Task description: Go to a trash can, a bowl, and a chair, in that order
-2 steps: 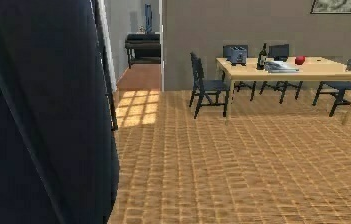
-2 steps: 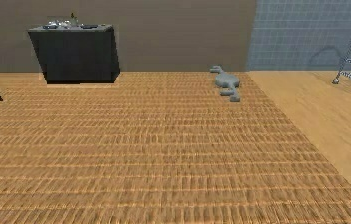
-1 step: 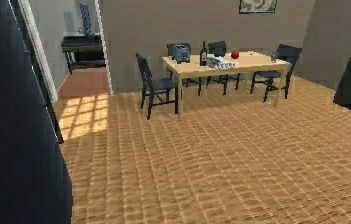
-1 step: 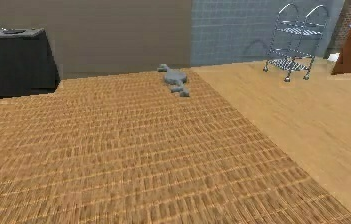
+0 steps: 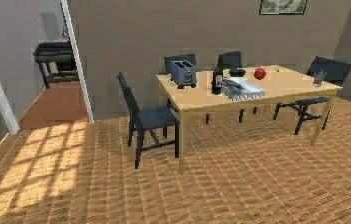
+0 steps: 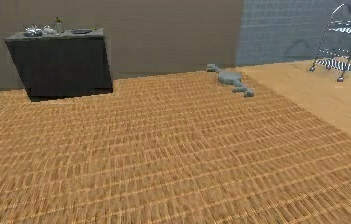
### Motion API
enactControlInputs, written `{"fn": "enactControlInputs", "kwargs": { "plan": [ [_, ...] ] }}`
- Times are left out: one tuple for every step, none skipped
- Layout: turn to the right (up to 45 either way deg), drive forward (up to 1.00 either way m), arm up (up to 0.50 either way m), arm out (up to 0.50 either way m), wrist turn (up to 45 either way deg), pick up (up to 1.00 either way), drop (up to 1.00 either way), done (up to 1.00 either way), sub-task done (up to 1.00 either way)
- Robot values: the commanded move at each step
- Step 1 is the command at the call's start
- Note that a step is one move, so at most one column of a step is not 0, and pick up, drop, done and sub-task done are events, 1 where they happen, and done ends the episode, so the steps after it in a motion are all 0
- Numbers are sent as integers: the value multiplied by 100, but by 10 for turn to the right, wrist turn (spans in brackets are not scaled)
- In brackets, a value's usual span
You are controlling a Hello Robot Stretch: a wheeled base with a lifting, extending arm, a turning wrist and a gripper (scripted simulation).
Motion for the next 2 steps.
{"fn": "enactControlInputs", "kwargs": {
  "plan": [
    [0,80,0,0,0,0,0,0,0],
    [-120,0,0,0,0,0,0,0,0]
  ]
}}
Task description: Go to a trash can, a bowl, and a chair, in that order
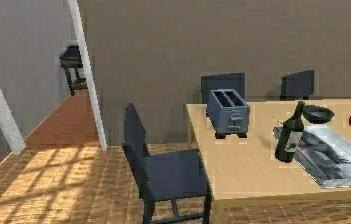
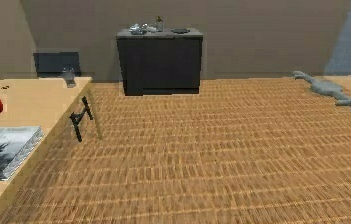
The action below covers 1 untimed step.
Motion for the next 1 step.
{"fn": "enactControlInputs", "kwargs": {
  "plan": [
    [0,0,0,0,0,0,0,100,0]
  ]
}}
